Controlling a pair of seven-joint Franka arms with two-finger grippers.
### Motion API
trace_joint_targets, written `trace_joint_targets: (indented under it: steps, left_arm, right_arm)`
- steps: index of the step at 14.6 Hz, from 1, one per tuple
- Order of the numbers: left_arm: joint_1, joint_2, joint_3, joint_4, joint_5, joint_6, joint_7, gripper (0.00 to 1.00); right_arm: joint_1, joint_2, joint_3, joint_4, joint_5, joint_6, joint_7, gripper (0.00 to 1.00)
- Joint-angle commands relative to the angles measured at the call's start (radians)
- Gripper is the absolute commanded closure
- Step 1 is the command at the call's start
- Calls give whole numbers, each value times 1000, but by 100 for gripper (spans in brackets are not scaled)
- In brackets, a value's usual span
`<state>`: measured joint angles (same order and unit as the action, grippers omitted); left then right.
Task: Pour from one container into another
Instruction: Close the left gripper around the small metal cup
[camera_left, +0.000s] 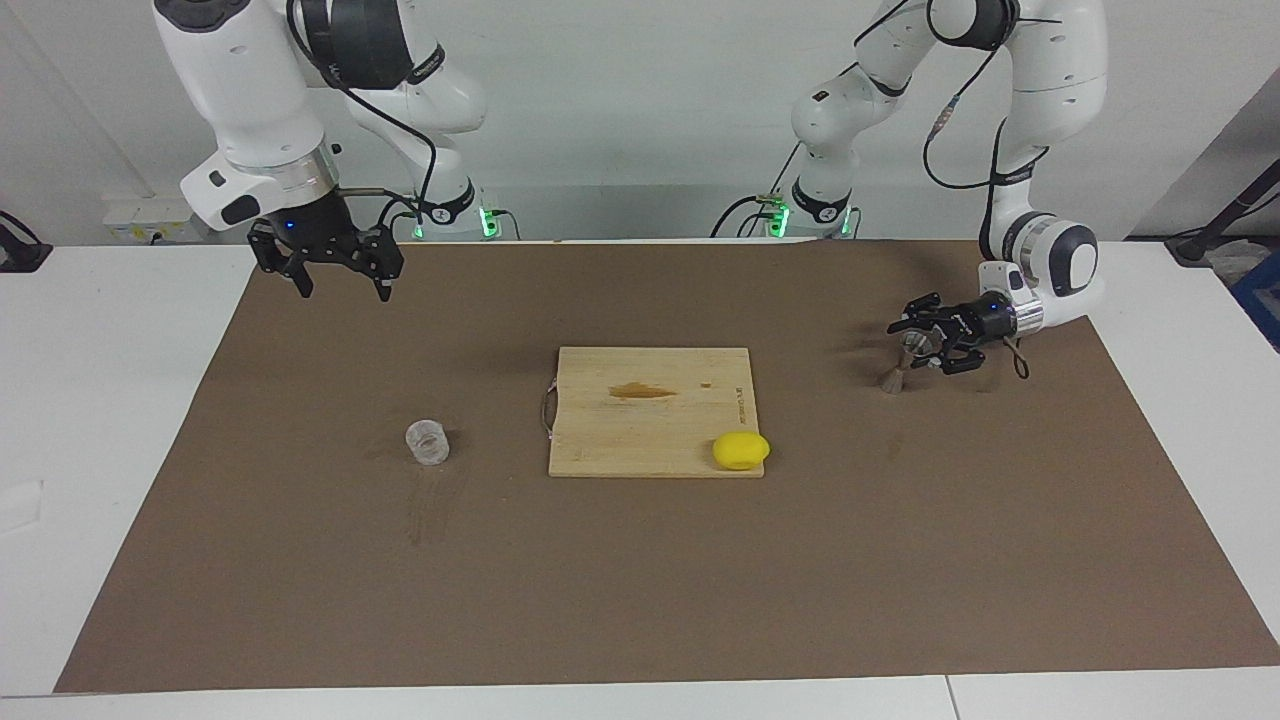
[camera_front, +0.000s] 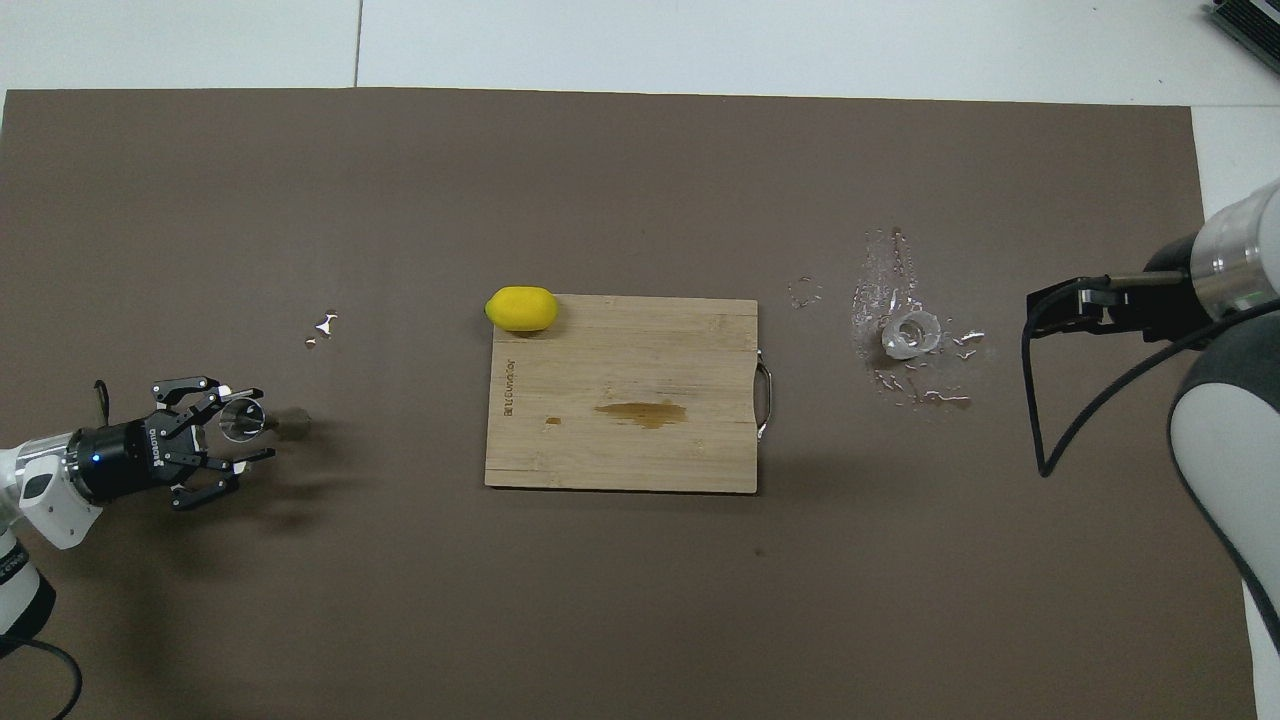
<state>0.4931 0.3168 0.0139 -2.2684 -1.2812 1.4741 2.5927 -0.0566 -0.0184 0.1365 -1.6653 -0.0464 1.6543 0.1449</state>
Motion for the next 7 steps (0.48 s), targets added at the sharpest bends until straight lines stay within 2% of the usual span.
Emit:
trace_joint_targets:
  steps: [1, 5, 7]
  left_arm:
    - [4, -10, 0, 3, -15, -8, -42, 86]
    - [-16, -4, -6, 41, -15, -28, -167, 84]
    - [-74, -5, -9, 53, -18, -49, -215, 84]
  right_arm:
    - [-9, -20, 5, -17, -7, 1, -13, 0]
    - [-9, -20, 5, -17, -7, 1, -13, 0]
    - [-9, -20, 5, -17, -7, 1, -13, 0]
